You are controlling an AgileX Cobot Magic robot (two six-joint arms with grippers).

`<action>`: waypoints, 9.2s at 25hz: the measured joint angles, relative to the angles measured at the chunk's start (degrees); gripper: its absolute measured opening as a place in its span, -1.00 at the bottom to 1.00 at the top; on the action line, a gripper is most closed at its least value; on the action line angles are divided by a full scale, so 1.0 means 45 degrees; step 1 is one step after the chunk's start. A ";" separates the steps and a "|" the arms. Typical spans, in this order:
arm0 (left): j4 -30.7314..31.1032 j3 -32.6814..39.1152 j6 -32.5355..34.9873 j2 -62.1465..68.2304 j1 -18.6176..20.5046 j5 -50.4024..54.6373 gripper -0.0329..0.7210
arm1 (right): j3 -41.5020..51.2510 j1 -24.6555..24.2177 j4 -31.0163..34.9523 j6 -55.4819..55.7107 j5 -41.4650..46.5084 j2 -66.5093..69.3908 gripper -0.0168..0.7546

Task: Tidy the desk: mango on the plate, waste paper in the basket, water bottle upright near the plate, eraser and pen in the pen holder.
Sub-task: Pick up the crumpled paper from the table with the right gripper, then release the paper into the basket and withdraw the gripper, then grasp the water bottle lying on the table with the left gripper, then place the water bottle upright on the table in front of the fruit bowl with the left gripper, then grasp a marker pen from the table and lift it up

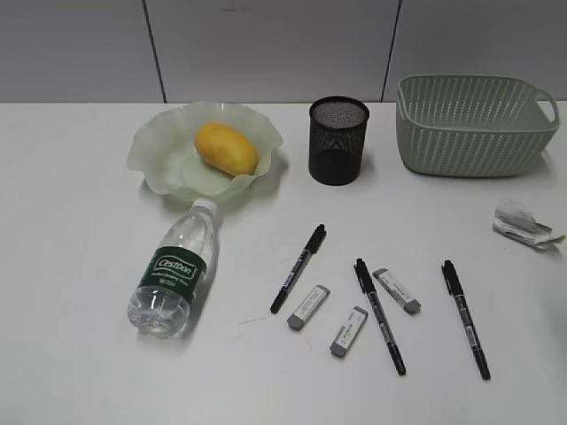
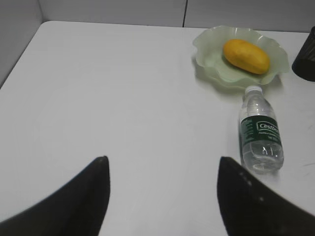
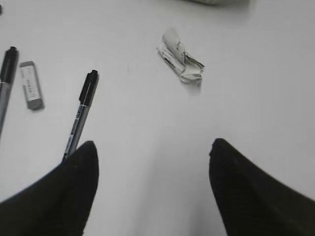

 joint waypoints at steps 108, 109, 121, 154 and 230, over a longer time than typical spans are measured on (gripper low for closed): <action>-0.0887 -0.7937 0.0039 2.3682 -0.5155 -0.5616 0.79 | 0.1543 -0.1871 0.3813 -0.1384 0.5249 -1.1510 0.31; -0.0887 -0.8064 0.0008 2.3838 -0.5155 -0.5676 0.79 | 0.1543 -0.1871 0.3813 -0.1384 0.5249 -1.1510 0.30; -0.0887 -0.8357 -0.0508 2.5440 -0.5155 -0.6082 0.44 | 0.1543 -0.1871 0.3818 -0.1379 0.5249 -1.1510 0.23; -0.0087 0.1554 0.0593 2.4131 -0.2477 -2.8453 0.41 | 0.1543 -0.1871 0.3828 -0.1368 0.5247 -1.1510 0.20; 0.1475 -0.1517 -0.0234 0.2779 -0.2457 0.0208 0.22 | 0.1543 -0.1871 0.3842 -0.1354 0.5236 -1.1510 0.18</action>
